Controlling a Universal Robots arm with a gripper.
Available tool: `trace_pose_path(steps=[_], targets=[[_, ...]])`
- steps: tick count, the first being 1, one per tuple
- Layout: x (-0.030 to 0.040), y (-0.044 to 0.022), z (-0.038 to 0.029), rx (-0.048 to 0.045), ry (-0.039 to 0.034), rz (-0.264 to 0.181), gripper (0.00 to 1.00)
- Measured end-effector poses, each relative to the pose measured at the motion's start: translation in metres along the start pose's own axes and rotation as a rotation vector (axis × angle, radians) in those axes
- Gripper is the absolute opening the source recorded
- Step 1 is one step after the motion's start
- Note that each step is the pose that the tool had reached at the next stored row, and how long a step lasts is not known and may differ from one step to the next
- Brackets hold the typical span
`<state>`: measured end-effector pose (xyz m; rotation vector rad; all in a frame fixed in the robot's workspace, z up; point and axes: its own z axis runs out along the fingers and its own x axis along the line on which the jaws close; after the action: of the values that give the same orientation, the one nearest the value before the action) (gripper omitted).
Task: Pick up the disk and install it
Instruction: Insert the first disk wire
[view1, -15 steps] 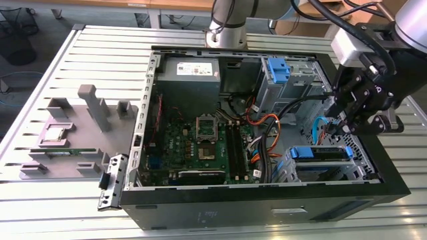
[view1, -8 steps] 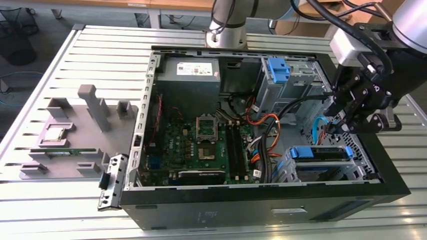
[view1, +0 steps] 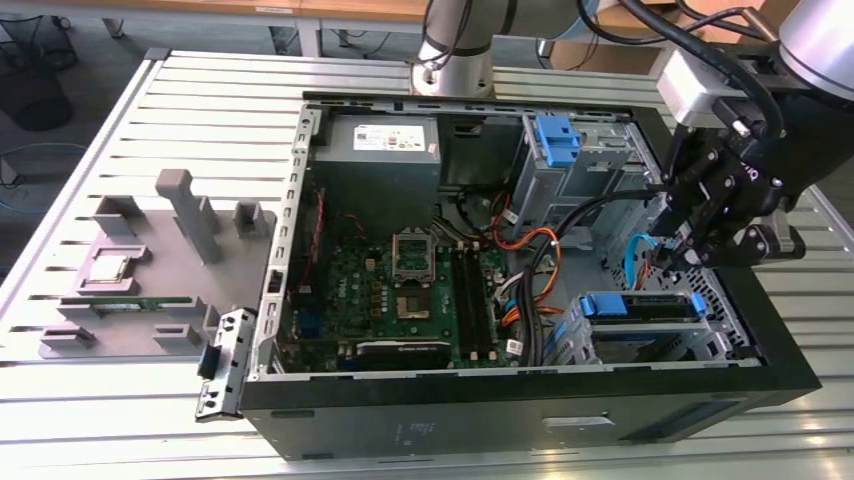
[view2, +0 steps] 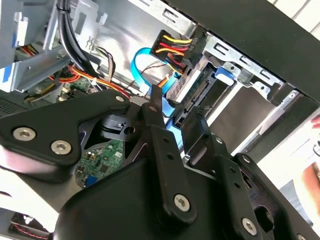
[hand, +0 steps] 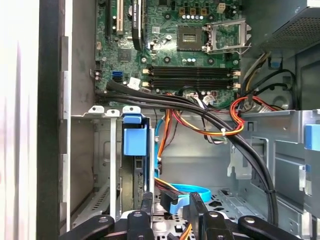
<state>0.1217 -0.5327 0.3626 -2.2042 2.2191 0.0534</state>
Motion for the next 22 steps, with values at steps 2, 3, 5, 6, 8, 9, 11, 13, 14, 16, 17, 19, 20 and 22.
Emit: trace_pose_path(steps=[2, 3, 5, 6, 8, 9, 11, 13, 14, 16, 17, 19, 20, 22], targets=[[-0.0002, 0.0000, 0.0000, 0.0000, 0.0024, 0.000, 0.42], [-0.0001, 0.0000, 0.0000, 0.0000, 0.0025, 0.000, 0.42], [-0.0002, 0.0000, 0.0000, 0.0000, 0.0026, 0.000, 0.42], [-0.0002, 0.0000, 0.0000, 0.0000, 0.0026, 0.000, 0.42], [-0.0002, 0.0000, 0.0000, 0.0000, 0.0026, 0.000, 0.42], [-0.0002, 0.0000, 0.0000, 0.0000, 0.0026, 0.000, 0.42], [-0.0002, 0.0000, 0.0000, 0.0000, 0.0026, 0.000, 0.42], [-0.0002, 0.0000, 0.0000, 0.0000, 0.0027, 0.000, 0.42], [-0.0002, 0.0000, 0.0000, 0.0000, 0.0026, 0.000, 0.42], [-0.0002, 0.0000, 0.0000, 0.0000, 0.0027, 0.000, 0.35], [-0.0002, 0.0000, 0.0000, 0.0000, 0.0027, 0.000, 0.35], [-0.0002, 0.0000, 0.0000, 0.0000, 0.0027, 0.000, 0.23], [-0.0002, 0.0000, 0.0000, 0.0000, 0.0027, 0.000, 0.23], [-0.0002, 0.0000, 0.0000, 0.0000, 0.0027, 0.000, 0.16]])
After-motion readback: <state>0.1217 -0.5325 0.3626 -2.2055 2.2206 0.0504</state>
